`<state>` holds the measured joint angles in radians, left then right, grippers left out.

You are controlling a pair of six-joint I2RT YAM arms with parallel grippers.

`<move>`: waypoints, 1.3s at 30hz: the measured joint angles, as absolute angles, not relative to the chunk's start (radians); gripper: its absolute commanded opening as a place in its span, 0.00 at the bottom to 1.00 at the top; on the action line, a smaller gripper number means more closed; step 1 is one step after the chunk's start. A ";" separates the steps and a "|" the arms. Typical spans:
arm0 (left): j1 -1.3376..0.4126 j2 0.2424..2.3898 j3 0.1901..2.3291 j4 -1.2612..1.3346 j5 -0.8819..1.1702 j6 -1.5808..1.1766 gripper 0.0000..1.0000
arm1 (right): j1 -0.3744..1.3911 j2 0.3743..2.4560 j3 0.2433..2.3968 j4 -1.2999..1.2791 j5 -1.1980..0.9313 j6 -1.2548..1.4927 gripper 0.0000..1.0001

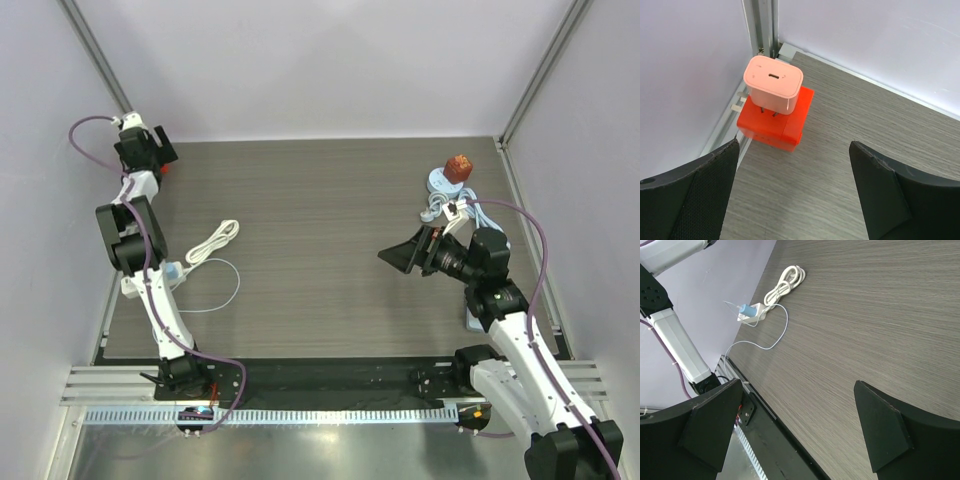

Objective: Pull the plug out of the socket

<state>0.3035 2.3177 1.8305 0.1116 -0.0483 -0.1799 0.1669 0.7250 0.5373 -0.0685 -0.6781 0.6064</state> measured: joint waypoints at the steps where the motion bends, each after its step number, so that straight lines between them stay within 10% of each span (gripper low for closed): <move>1: 0.303 2.324 1.831 0.123 -0.045 -0.179 0.92 | 0.167 0.728 0.538 -0.069 -0.680 0.606 1.00; 39: 0.302 2.476 1.990 0.191 -0.116 -0.201 1.00 | 0.166 0.786 0.565 -0.060 -0.751 0.615 1.00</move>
